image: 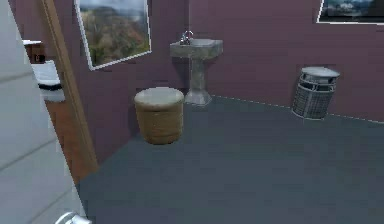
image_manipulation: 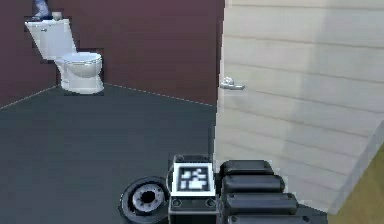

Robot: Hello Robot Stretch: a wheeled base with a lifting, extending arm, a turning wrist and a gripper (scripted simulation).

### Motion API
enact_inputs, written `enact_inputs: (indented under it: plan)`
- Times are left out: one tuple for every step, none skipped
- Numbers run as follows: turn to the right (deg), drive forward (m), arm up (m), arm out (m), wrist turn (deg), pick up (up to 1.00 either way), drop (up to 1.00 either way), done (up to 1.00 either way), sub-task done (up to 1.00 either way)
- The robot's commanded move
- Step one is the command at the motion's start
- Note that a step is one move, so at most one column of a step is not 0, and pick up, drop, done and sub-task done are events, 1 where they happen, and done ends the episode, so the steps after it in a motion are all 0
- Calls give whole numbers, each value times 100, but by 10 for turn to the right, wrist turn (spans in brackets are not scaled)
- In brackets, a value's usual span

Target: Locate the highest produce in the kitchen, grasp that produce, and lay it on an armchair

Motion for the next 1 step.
enact_inputs:
  plan:
    - [0,65,0,0,0,0,0,0,0]
